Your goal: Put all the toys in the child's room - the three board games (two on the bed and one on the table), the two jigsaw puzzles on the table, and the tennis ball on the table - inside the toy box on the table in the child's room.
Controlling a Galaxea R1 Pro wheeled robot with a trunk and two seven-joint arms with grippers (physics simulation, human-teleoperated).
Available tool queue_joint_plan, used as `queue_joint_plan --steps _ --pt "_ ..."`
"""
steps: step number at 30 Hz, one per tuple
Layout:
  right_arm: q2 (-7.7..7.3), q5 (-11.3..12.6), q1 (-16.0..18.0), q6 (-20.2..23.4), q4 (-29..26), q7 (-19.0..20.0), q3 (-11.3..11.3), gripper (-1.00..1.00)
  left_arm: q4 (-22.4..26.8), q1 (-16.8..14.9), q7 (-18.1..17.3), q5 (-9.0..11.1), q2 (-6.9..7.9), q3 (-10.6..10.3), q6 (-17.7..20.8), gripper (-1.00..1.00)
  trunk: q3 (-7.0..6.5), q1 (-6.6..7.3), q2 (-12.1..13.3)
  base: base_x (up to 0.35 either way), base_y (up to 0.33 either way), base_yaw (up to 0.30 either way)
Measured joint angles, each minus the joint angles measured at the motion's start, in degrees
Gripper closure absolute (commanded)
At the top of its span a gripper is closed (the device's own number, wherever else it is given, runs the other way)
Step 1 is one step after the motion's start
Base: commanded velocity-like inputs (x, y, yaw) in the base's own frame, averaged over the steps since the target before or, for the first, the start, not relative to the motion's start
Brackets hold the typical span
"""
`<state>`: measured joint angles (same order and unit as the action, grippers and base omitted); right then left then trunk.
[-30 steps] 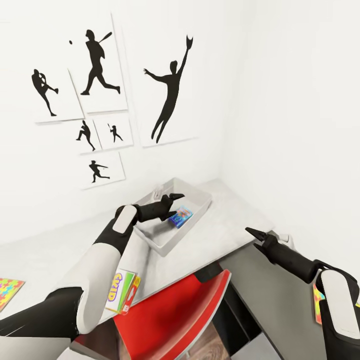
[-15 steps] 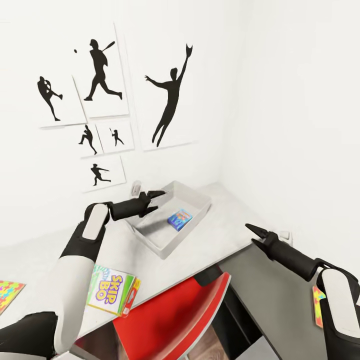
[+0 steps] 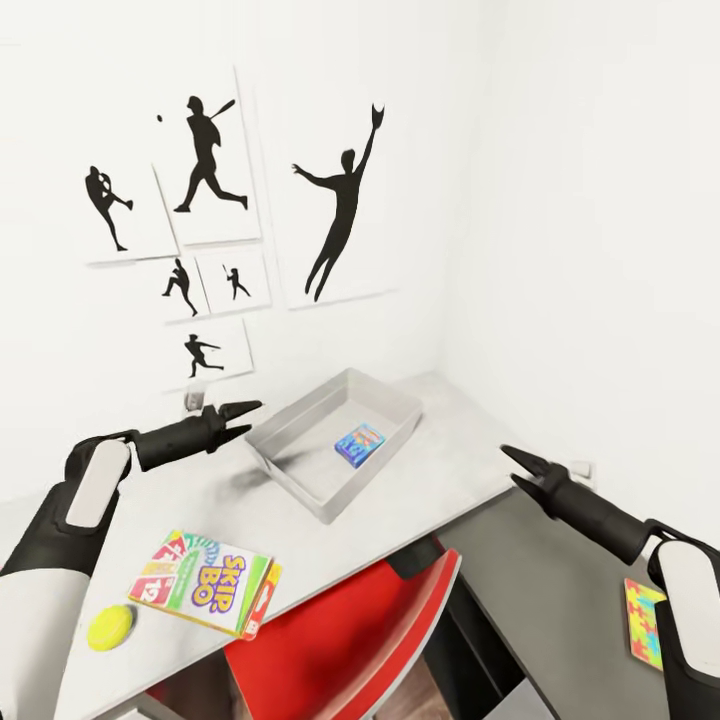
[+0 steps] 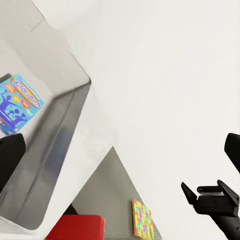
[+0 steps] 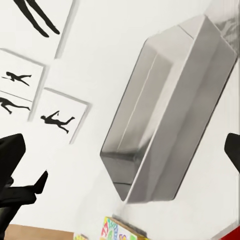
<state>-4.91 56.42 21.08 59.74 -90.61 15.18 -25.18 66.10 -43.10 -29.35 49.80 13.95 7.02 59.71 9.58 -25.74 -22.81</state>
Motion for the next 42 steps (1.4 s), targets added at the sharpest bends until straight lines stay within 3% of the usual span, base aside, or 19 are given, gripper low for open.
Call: queue_joint_plan --steps 1,5,12,17,30,42 --pt "-0.45 0.0 -0.4 0.0 0.0 0.5 0.0 -1.0 0.1 1.0 -1.3 -0.1 1.42 0.1 0.0 -1.0 -0.09 0.0 0.0 0.0 0.0 0.0" --pt "-1.17 0.0 -1.8 0.0 0.0 3.1 -0.1 -1.0 0.6 3.2 -5.6 0.0 4.49 0.4 0.0 -1.0 -0.45 0.0 0.0 -0.017 0.0 0.0" --pt "-1.45 0.0 -3.4 0.0 0.0 6.8 -0.1 -1.0 0.9 5.7 -13.4 -0.2 7.19 0.6 0.1 -1.0 -1.09 -0.03 0.0 -0.178 0.0 0.0" --pt "-1.46 0.0 -4.1 0.0 0.0 7.9 0.0 -1.0 0.9 6.9 -15.9 -0.1 8.76 0.7 0.1 -1.0 -1.55 -0.01 0.0 -0.12 0.0 0.0" --pt "-1.02 -0.4 -5.2 0.0 0.0 11.7 0.6 -1.0 1.1 8.1 -21.7 -0.2 9.65 0.8 0.1 -1.0 -2.76 0.0 0.0 -0.015 0.0 0.0" --pt "-1.34 -0.5 -5.3 0.0 0.0 12.5 0.4 -1.0 1.9 10.3 -23.7 -0.3 9.81 0.9 -0.1 -1.0 -3.89 0.0 0.0 0.0 0.0 0.0"
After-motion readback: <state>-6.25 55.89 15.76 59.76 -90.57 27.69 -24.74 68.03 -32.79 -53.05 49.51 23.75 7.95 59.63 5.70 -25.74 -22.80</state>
